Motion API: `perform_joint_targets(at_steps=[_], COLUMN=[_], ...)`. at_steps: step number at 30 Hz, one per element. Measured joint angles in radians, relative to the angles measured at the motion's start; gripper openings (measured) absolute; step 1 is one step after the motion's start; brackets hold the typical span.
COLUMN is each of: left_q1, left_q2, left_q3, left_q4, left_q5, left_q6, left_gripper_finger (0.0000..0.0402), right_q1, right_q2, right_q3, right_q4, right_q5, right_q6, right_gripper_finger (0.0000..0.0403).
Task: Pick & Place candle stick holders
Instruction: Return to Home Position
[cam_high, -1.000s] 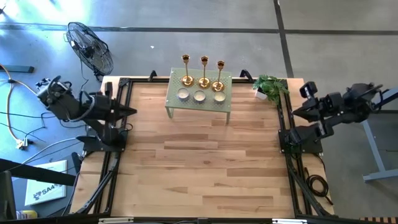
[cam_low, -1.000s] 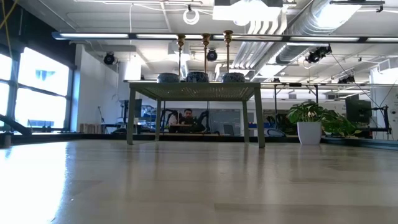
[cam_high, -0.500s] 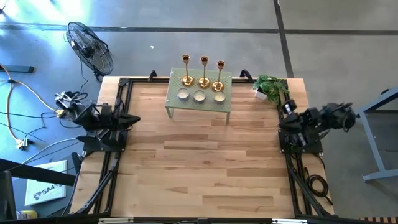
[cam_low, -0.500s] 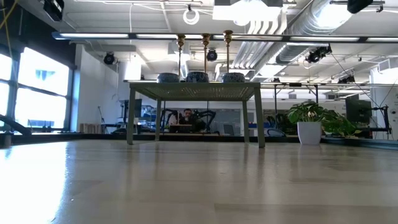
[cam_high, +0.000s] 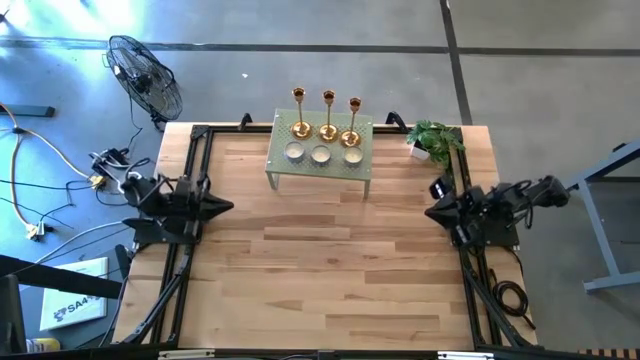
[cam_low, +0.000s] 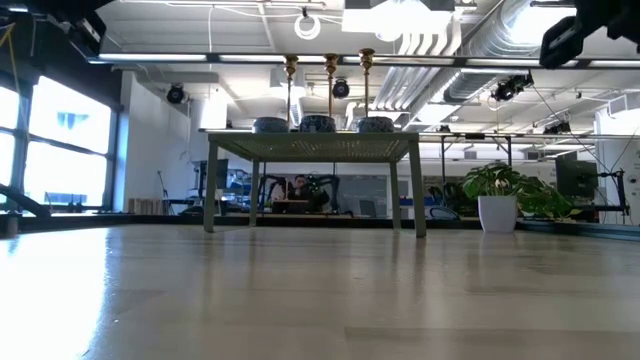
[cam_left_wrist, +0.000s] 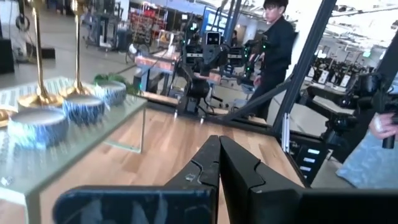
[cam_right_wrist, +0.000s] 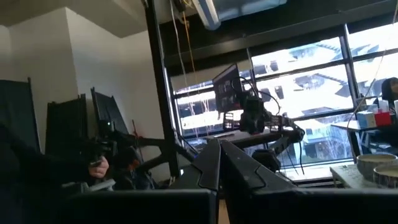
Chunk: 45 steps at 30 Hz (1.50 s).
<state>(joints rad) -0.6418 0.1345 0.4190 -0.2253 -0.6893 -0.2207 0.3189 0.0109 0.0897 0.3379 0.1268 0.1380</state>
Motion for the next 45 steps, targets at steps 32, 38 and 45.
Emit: perform_joint_targets(at_steps=[32,38,45], left_q1=[0.000,0.000,0.000], left_q2=[0.000,0.000,0.018], left_q3=[-0.379,-0.397,-0.392], left_q4=[0.419,0.421,0.277], left_q5=[0.245,0.207,0.170], left_q6=[-0.150,-0.188,-0.112], left_gripper_finger=[0.0001,0.0001,0.0001], right_q1=[-0.073,-0.073,-0.073], right_q2=[0.001,0.001,0.003], right_q3=[-0.080,-0.080,-0.080], right_q4=[-0.074,-0.183,-0.259], right_q5=[0.091,0.235,0.253], right_q6=[0.136,0.203,0.260], right_gripper_finger=[0.0000,0.0000,0.0001])
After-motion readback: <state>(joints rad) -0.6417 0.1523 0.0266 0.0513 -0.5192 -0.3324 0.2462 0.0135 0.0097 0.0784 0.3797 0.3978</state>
